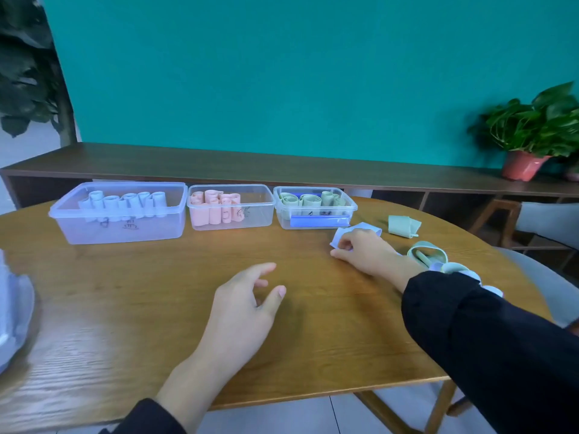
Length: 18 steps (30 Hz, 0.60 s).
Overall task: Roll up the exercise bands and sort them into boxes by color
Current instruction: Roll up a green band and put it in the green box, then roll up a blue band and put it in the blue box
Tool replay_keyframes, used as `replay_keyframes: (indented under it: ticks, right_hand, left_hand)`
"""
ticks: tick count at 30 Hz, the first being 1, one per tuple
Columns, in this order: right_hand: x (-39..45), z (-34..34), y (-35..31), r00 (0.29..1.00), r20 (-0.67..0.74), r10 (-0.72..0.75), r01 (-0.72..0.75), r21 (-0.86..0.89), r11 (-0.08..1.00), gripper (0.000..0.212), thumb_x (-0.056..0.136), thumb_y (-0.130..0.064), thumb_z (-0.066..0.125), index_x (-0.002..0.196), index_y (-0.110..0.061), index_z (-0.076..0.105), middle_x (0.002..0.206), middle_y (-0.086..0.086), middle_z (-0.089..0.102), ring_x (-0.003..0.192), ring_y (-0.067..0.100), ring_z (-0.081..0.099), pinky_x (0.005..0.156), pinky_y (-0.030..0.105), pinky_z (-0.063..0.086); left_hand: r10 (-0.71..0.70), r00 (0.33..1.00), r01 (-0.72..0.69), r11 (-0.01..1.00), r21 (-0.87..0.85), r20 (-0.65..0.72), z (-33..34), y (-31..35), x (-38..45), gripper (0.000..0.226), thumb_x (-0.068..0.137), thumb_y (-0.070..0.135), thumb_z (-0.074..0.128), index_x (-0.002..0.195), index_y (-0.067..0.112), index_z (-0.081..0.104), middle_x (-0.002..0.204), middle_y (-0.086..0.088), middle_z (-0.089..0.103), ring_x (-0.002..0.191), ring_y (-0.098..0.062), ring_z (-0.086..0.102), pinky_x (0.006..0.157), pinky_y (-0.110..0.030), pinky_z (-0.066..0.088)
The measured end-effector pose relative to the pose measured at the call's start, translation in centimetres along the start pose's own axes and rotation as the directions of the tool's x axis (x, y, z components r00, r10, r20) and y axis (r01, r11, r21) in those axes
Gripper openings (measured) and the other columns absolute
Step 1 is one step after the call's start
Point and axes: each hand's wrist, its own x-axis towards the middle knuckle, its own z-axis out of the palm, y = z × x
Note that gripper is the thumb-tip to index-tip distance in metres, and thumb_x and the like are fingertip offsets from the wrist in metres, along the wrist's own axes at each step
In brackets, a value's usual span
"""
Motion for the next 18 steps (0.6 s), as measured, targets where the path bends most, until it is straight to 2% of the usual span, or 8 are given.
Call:
replay_keyframes:
  ticks: [4, 7, 9, 11, 13, 15, 18]
  right_hand:
    - [0.3, 0.8, -0.3, 0.993, -0.088, 0.078, -0.078, 0.005, 0.997, 0.023, 0.100, -0.030, 0.053, 0.092, -0.020, 0.073, 0.093, 0.002, 0.069, 0.083, 0.019, 0.064, 0.072, 0.040, 0.057]
    - [0.2, 0.2, -0.9, 0.989, -0.111, 0.094, -0.104, -0.089, 0.991, 0.027, 0.101, -0.036, 0.049, 0.086, -0.024, 0.069, 0.086, -0.001, 0.065, 0.077, 0.019, 0.062, 0.060, 0.032, 0.048]
    - [0.0, -0.6, -1.4, 0.984, -0.164, 0.072, -0.077, -0.021, 0.997, 0.029, 0.100, -0.043, 0.052, 0.083, -0.025, 0.068, 0.081, -0.005, 0.063, 0.076, 0.019, 0.061, 0.058, 0.031, 0.044]
    - [-0.5, -1.8, -2.3, 0.977, -0.211, 0.029, -0.009, 0.095, 0.995, 0.028, 0.098, -0.041, 0.053, 0.078, -0.026, 0.065, 0.076, -0.010, 0.062, 0.074, 0.018, 0.059, 0.056, 0.030, 0.043]
    - [-1.4, -3.2, -3.5, 0.961, -0.270, -0.055, 0.111, 0.198, 0.974, 0.024, 0.096, -0.035, 0.055, 0.077, -0.024, 0.063, 0.077, -0.009, 0.065, 0.076, 0.019, 0.061, 0.063, 0.034, 0.049]
    - [-2.8, -5.0, -5.3, 0.933, -0.333, -0.132, 0.227, 0.264, 0.937, 0.019, 0.096, -0.028, 0.056, 0.082, -0.017, 0.065, 0.083, -0.007, 0.069, 0.082, 0.018, 0.063, 0.073, 0.033, 0.050]
    - [-5.6, -8.2, -8.3, 0.896, -0.405, -0.182, 0.342, 0.370, 0.864, 0.011, 0.096, -0.019, 0.055, 0.087, -0.019, 0.060, 0.083, -0.004, 0.066, 0.074, 0.012, 0.057, 0.067, 0.025, 0.044]
  left_hand:
    - [-0.012, 1.000, 0.012, 1.000, 0.010, -0.001, -1.1, -0.4, -0.6, 0.038, 0.092, 0.035, 0.072, 0.129, 0.036, 0.064, 0.106, 0.013, 0.067, 0.077, 0.008, 0.056, 0.071, 0.000, 0.038]
    - [-0.031, 0.999, 0.031, 0.999, 0.037, -0.012, -1.9, -0.7, -0.6, 0.039, 0.092, 0.036, 0.071, 0.130, 0.036, 0.064, 0.107, 0.013, 0.067, 0.073, 0.007, 0.056, 0.069, 0.001, 0.035]
    - [-0.037, 0.999, 0.038, 0.998, 0.049, -0.017, -2.6, -0.6, -0.4, 0.039, 0.093, 0.037, 0.070, 0.131, 0.036, 0.063, 0.108, 0.012, 0.067, 0.074, 0.004, 0.057, 0.070, 0.001, 0.034]
    - [-0.020, 0.999, 0.021, 0.999, 0.032, -0.042, -3.2, -0.2, -0.1, 0.038, 0.093, 0.035, 0.070, 0.131, 0.035, 0.063, 0.109, 0.011, 0.068, 0.071, 0.005, 0.057, 0.072, 0.000, 0.034]
    - [-0.007, 0.998, 0.007, 1.000, 0.007, -0.070, -3.7, 0.6, 0.0, 0.037, 0.093, 0.035, 0.070, 0.129, 0.036, 0.063, 0.109, 0.013, 0.069, 0.075, 0.005, 0.058, 0.074, -0.004, 0.035]
    - [-0.007, 0.995, 0.004, 0.999, -0.035, -0.097, -4.1, 1.1, -0.3, 0.036, 0.093, 0.034, 0.070, 0.129, 0.037, 0.063, 0.111, 0.017, 0.068, 0.085, 0.002, 0.061, 0.080, -0.010, 0.040]
    - [-0.006, 0.988, -0.015, 0.991, -0.135, -0.156, -4.9, 2.2, -1.1, 0.040, 0.092, 0.033, 0.071, 0.131, 0.038, 0.062, 0.119, 0.019, 0.067, 0.106, 0.000, 0.061, 0.095, -0.025, 0.051]
